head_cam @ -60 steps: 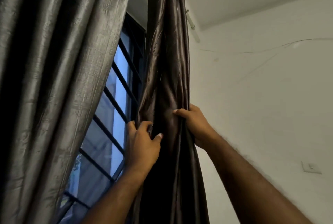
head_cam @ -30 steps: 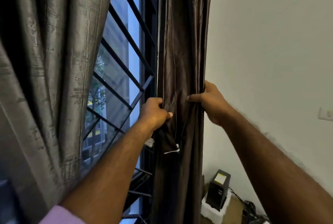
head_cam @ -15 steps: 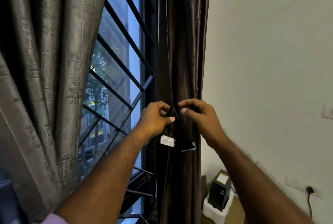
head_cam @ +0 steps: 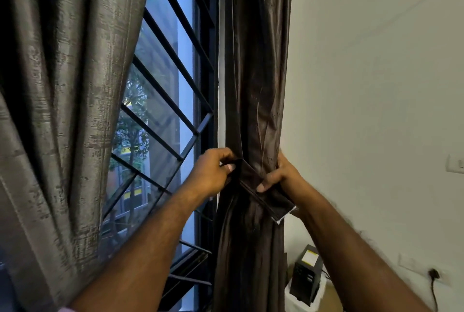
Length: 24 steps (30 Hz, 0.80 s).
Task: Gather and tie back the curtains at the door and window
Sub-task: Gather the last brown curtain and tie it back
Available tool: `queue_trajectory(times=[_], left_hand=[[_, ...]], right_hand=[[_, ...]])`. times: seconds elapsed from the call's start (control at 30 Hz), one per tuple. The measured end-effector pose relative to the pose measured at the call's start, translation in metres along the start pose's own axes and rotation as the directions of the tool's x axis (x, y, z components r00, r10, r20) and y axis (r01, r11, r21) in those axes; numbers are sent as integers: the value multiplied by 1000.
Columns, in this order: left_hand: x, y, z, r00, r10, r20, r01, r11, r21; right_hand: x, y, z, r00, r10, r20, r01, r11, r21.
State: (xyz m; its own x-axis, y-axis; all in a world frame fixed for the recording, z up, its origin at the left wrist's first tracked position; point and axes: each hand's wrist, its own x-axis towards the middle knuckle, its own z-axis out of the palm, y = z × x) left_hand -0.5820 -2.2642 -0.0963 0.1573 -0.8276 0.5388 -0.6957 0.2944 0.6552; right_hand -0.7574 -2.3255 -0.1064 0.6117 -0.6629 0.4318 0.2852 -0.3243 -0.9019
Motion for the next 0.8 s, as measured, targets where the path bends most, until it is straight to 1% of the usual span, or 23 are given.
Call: queue_trajectory(times=[0.03,0.07,0.13,0.17,0.2,0.23,0.27,0.3,0.33,0.37,0.4,0.43,0.47,0.5,0.53,0.57,0.6,0.63,0.67,0.7,0.73,0.77,0.8], left_hand=[[1,2,2,1000,9,10,-9,1000,14],[1,3,3,1000,15,18,-15,1000,19],[2,4,-1,1000,25,4,-25,1000,-5],[2,3,-4,999,29,-26,-29,999,-13],[2,2,-7,997,31,-74,-31,1000,1],[3,2,-9,990,39,-135,-31,998,63],[2,3,-10,976,68,-207,-29,982,185],[1,6,-9,952,135,-275,-36,940,338],[0,8,-7,917,233,-325,-57,880,471],[1,12,-3,875,330,-353,-86,825,559],[1,15,0,842,401,-361,-115,787,606],[1,18,3,823,440,-359,-145,774,616],[0,19,7,822,446,-355,-168,785,596],[-1,20,10,840,414,-351,-183,825,535],[-2,23,13,871,345,-350,-178,886,429],[-3,25,16,912,250,-326,-156,945,287],[-3,28,19,948,153,-278,-117,983,142],[-4,32,22,971,72,-227,-71,997,16],[-5,36,23,984,2,-180,-21,994,-107],[-7,37,23,992,-55,-115,26,969,-244],[-8,36,23,996,-84,-31,67,923,-378],[-10,35,23,993,-80,90,115,857,-502],[-13,35,23,976,-41,214,163,789,-592]], right_hand=[[2,-2,2,999,36,25,-36,999,19],[4,-4,2,998,60,-11,-60,998,-8],[8,-8,0,975,84,-206,-114,984,-136],[9,-9,-4,958,77,-275,-129,975,-179],[9,-10,-7,948,86,-306,-146,973,-177],[6,-11,-8,945,111,-308,-159,978,-135],[3,-12,-7,946,149,-287,-176,982,-70],[-1,-12,-6,949,191,-251,-198,980,-1],[-3,-13,-5,951,227,-209,-219,974,65],[-3,-13,-3,953,254,-163,-236,964,121],[-4,-13,0,957,263,-126,-241,956,165],[-5,-14,2,961,258,-101,-235,952,195],[-5,-14,4,964,248,-93,-224,950,216],[-6,-15,4,965,241,-102,-213,950,228],[-7,-14,4,965,237,-111,-206,950,236],[-8,-12,4,966,233,-115,-201,950,237],[-8,-12,4,967,226,-120,-195,955,223],[-8,-11,4,968,210,-138,-182,965,191],[-8,-10,3,968,182,-172,-159,978,137],[-7,-10,2,966,138,-217,-129,990,56],[-6,-9,2,963,89,-256,-101,994,-34],[-6,-8,3,960,46,-276,-77,992,-103],[-6,-7,4,962,13,-273,-55,988,-145]])
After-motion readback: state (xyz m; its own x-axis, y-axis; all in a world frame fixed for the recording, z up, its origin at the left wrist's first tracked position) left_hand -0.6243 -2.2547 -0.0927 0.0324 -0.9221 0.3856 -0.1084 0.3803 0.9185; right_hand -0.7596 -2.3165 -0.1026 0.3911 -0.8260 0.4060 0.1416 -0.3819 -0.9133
